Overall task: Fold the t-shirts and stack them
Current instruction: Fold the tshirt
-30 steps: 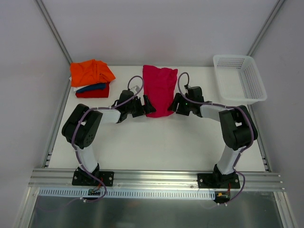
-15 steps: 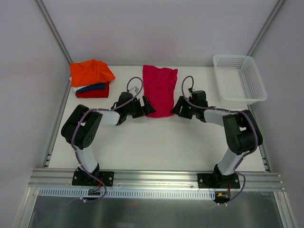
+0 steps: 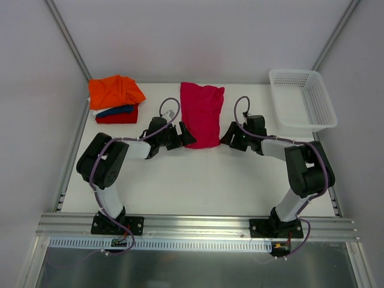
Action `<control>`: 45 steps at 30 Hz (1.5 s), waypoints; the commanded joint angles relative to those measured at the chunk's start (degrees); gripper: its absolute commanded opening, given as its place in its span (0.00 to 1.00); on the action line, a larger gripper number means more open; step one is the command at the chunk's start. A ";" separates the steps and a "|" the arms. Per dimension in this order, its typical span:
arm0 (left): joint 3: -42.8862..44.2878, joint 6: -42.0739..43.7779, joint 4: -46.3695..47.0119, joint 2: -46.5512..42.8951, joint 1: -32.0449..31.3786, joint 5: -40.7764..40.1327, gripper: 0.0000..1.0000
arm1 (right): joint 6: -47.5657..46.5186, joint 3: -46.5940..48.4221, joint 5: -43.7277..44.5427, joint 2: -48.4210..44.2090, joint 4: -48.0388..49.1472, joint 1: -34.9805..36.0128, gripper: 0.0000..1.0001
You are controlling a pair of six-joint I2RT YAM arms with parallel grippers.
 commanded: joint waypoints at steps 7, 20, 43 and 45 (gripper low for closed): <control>-0.65 0.44 -5.28 4.25 0.71 0.62 0.91 | 1.62 3.71 -2.08 4.89 3.34 -0.19 0.66; -0.29 -1.05 -3.08 7.24 0.71 2.99 0.88 | 4.34 2.65 -2.88 8.06 6.78 2.36 0.60; -3.72 -1.50 -0.79 7.32 0.62 4.05 0.30 | 6.63 3.01 -1.73 9.73 8.80 7.11 0.03; -3.81 -1.41 -0.79 7.24 0.62 4.31 0.21 | 6.63 2.83 -1.82 9.65 8.80 7.11 0.00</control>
